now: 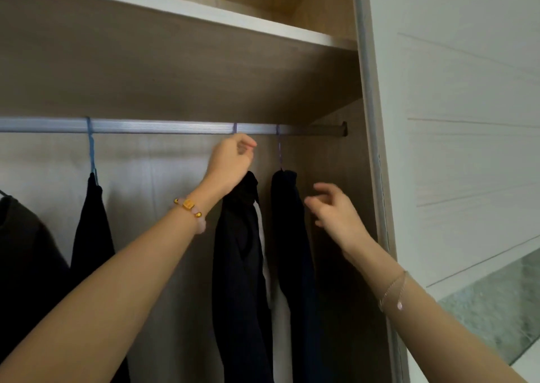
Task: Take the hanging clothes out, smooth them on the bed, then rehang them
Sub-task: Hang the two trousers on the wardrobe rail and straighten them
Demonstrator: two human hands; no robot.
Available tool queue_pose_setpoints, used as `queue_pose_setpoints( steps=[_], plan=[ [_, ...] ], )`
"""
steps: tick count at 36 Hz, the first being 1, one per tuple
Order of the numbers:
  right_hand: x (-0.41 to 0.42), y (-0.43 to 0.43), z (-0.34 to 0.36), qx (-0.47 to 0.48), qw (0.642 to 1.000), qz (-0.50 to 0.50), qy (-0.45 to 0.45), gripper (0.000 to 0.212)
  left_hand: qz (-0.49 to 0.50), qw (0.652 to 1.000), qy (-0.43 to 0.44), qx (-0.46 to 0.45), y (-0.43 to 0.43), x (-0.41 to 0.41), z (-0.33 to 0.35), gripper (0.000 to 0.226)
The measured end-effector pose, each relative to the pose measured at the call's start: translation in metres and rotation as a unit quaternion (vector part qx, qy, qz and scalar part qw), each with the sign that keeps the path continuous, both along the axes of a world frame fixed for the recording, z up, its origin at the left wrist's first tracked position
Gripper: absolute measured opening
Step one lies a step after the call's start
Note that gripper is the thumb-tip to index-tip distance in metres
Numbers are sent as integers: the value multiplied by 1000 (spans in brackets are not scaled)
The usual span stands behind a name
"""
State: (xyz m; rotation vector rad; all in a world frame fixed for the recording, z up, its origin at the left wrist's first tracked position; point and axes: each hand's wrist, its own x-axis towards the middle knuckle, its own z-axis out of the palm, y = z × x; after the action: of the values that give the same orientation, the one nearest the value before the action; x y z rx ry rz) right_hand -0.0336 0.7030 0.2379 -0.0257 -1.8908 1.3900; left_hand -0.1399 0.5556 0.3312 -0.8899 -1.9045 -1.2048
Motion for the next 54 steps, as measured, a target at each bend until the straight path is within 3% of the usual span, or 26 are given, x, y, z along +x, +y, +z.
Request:
queue_pose_setpoints(
  steps=[3, 5, 8, 12, 17, 22, 27, 39, 47, 54],
  plan=[
    [-8, -5, 27, 91, 992, -84, 39, 56, 73, 996, 31, -37, -17, -9, 3, 30],
    [-19, -7, 40, 142, 983, -111, 30, 62, 103, 989, -55, -95, -23, -19, 1, 48],
    [-39, -9, 52, 174, 979, -102, -29, 71, 35, 963, -256, -83, -29, -24, -9, 72],
    [-59, -11, 57, 194, 971, -90, -109, 70, -65, 925, -368, -73, -33, -23, -24, 63],
    [-65, -6, 57, 154, 976, -85, -126, 59, -131, 925, -355, 13, -25, -20, -31, 26],
    [-64, 0, 59, 98, 988, -46, -111, 55, -92, 935, -338, 57, -29, -21, -30, 36],
    [-62, 4, 59, 66, 992, -2, -104, 59, -47, 946, -311, 72, -38, -22, -29, 30],
    [-54, -30, 54, 104, 987, 79, -95, 56, -6, 941, -303, 148, -110, -7, -37, 37],
    [-57, -46, 50, 112, 988, 82, -71, 52, 19, 945, -297, 135, -124, 14, -35, 35],
    [-62, -28, 44, 158, 985, 7, -73, 50, -22, 934, -309, 176, -111, 39, -38, 29]
  ],
)
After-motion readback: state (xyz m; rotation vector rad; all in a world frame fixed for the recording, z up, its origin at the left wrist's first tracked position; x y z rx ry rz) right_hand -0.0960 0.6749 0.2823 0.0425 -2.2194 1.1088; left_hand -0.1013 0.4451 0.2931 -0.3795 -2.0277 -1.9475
